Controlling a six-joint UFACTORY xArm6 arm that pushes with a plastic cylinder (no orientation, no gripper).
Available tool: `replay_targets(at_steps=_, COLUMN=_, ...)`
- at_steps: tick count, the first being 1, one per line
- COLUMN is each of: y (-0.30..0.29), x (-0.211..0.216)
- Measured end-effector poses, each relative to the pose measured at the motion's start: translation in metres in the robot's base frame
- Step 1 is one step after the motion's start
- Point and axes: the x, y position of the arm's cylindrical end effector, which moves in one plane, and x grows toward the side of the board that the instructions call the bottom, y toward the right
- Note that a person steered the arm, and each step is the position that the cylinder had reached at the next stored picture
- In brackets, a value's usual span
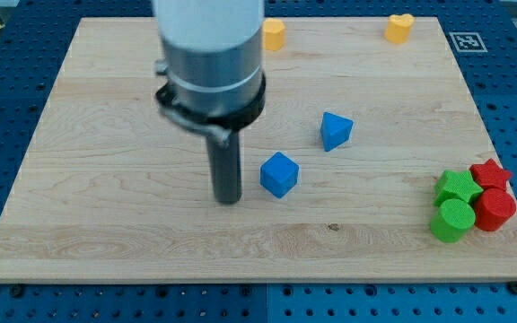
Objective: Place the blue cube into the blue triangle
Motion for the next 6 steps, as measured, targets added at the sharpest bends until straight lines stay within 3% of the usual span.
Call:
replay_targets(at_steps=1, y=0.031, x=0.013)
replay_targets(at_steps=2, y=0.082, x=-0.005)
replay_targets(at_steps=3, y=0.088, x=-0.052)
replay_targets(at_steps=4, y=0.088, x=-0.043)
replay_targets(at_steps=5, y=0.08, x=0.006)
replay_targets(at_steps=6, y=0.039, x=0.015)
